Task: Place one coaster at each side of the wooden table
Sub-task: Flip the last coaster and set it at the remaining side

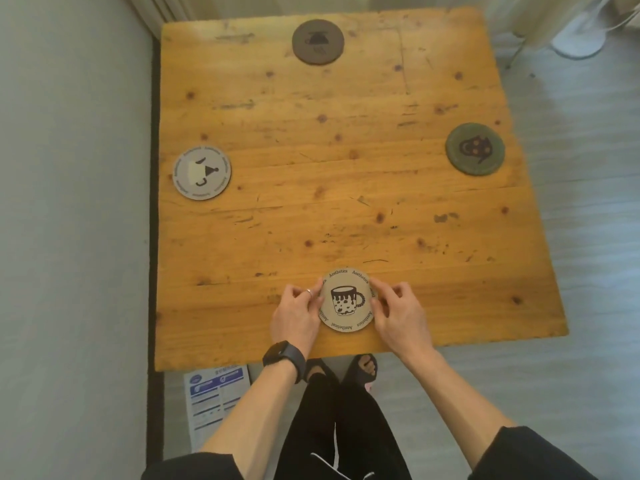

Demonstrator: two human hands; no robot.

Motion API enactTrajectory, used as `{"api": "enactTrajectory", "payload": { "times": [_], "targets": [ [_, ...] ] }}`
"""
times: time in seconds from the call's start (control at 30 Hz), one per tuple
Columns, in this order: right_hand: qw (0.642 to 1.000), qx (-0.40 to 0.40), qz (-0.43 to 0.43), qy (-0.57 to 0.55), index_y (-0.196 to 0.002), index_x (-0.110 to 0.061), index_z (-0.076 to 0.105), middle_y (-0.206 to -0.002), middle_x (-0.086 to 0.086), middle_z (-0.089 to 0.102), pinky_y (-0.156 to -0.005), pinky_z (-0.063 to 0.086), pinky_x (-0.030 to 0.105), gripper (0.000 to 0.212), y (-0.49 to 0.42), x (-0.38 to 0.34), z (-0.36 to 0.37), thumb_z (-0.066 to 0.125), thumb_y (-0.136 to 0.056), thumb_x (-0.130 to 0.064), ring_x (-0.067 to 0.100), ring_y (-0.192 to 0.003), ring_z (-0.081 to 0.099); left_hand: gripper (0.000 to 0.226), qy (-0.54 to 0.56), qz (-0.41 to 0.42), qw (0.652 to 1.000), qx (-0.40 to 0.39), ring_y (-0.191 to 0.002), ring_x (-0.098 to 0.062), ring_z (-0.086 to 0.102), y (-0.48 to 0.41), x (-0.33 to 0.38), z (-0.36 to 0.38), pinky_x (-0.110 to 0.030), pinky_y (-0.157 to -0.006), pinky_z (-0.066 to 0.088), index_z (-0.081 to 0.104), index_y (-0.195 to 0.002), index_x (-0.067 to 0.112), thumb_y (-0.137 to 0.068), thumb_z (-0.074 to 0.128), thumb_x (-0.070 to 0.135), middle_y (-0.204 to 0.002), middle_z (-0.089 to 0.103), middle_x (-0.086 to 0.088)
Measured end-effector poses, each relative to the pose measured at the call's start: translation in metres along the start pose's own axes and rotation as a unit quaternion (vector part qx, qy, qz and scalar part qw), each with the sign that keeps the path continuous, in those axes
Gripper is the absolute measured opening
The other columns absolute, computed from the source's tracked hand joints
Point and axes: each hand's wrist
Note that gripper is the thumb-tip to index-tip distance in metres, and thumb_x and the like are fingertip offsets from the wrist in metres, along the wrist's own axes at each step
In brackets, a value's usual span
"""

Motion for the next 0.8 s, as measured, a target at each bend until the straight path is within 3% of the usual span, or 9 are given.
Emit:
{"api": "enactTrajectory", "payload": {
  "times": [0.13, 0.3, 0.47, 0.63, 0.8],
  "targets": [
    [1.000, 0.011, -0.006, -0.002, -0.122, -0.015, 0.058, -0.102, -0.002, 0.057, -0.075, 0.046, 0.024, 0.028, -0.003, -0.005, 0.004, 0.059, -0.094, -0.020, 0.011, -0.090, 0.054, 0.031, -0.030, 0.022, 0.999, 0.005, -0.071, -0.008, 0.049, 0.000, -0.005, 0.000, -0.018, -0.045, 0.026, 0.057, -0.126, 0.053, -0.096, 0.051, 0.047, -0.094, 0.045, 0.011],
    [0.997, 0.008, 0.055, -0.052, -0.111, -0.019, 0.058, -0.093, -0.009, 0.054, -0.078, 0.050, 0.030, 0.020, -0.001, -0.004, 0.003, 0.062, -0.092, -0.021, 0.012, -0.090, 0.054, 0.037, 0.026, 0.009, 1.000, -0.004, -0.079, -0.011, 0.054, 0.003, -0.003, 0.006, -0.022, -0.058, 0.042, 0.055, -0.131, 0.046, -0.095, 0.057, 0.041, -0.089, 0.054, 0.009],
    [0.998, 0.008, 0.051, -0.034, -0.111, -0.019, 0.056, -0.093, -0.006, 0.057, -0.077, 0.048, 0.030, 0.020, 0.005, -0.002, 0.002, 0.061, -0.092, -0.023, 0.014, -0.089, 0.055, 0.038, 0.034, 0.011, 0.999, -0.008, -0.084, -0.013, 0.052, 0.006, -0.002, 0.008, -0.026, -0.066, 0.045, 0.055, -0.133, 0.043, -0.096, 0.057, 0.039, -0.090, 0.054, 0.007],
    [0.998, 0.025, -0.028, 0.054, -0.127, -0.023, 0.054, -0.100, 0.003, 0.052, -0.067, 0.051, 0.034, 0.034, 0.010, -0.004, 0.001, 0.058, -0.094, -0.020, 0.018, -0.082, 0.052, 0.042, -0.101, 0.059, 0.992, 0.040, -0.092, -0.013, 0.048, 0.008, 0.003, 0.008, -0.027, -0.069, 0.042, 0.053, -0.136, 0.041, -0.095, 0.056, 0.038, -0.105, 0.054, 0.006],
    [0.990, 0.014, -0.063, 0.126, -0.127, -0.024, 0.059, -0.099, 0.005, 0.057, -0.065, 0.051, 0.038, 0.034, 0.011, -0.003, -0.002, 0.058, -0.094, -0.018, 0.021, -0.081, 0.053, 0.038, -0.212, 0.119, 0.969, 0.045, -0.096, -0.019, 0.052, 0.008, 0.008, 0.007, -0.033, -0.075, 0.041, 0.060, -0.128, 0.040, -0.092, 0.059, 0.026, -0.112, 0.060, 0.002]
  ]
}}
Point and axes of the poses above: each hand's wrist, its own y-axis away from the middle knuckle, its own z-axis out of the palm, x = y × z
